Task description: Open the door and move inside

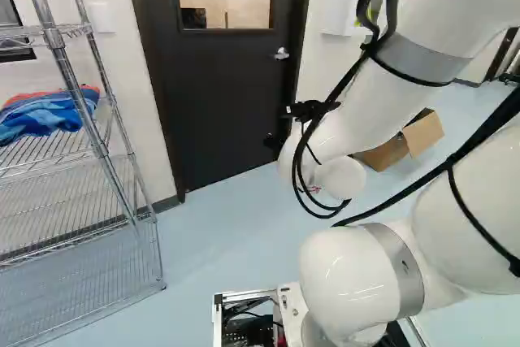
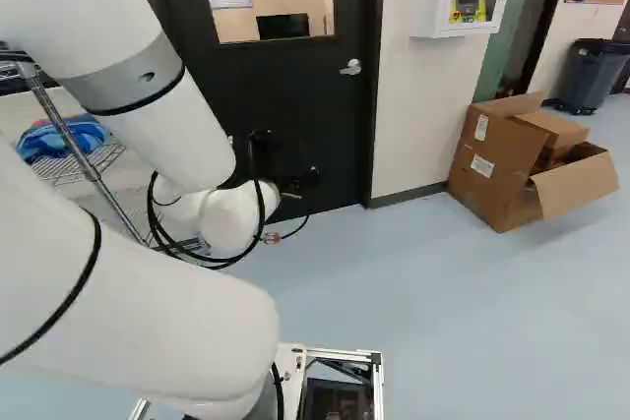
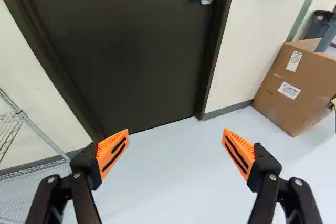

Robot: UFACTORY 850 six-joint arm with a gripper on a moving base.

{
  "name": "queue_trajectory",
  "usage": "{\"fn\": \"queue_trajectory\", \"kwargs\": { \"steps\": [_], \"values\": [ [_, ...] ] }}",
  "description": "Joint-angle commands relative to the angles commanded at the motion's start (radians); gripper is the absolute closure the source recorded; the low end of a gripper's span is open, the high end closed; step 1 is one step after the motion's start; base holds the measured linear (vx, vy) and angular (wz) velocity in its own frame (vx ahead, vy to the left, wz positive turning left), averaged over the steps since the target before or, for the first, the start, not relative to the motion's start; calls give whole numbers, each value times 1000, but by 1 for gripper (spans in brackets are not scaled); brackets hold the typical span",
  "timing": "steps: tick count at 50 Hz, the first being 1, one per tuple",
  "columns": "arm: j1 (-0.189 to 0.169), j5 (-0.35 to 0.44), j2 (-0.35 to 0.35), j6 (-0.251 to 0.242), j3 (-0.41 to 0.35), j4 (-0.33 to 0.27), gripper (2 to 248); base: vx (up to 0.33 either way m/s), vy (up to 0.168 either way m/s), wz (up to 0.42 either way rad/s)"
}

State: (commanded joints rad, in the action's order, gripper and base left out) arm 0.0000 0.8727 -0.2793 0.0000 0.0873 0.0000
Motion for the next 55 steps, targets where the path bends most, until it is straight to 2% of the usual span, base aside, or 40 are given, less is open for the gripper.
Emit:
{"fn": "queue_trajectory", "kwargs": {
  "steps": [15,55],
  "values": [
    [0,0,0,0,0,0,3,188,-29,10],
    [0,0,0,0,0,0,3,209,-63,-4]
  ]
}}
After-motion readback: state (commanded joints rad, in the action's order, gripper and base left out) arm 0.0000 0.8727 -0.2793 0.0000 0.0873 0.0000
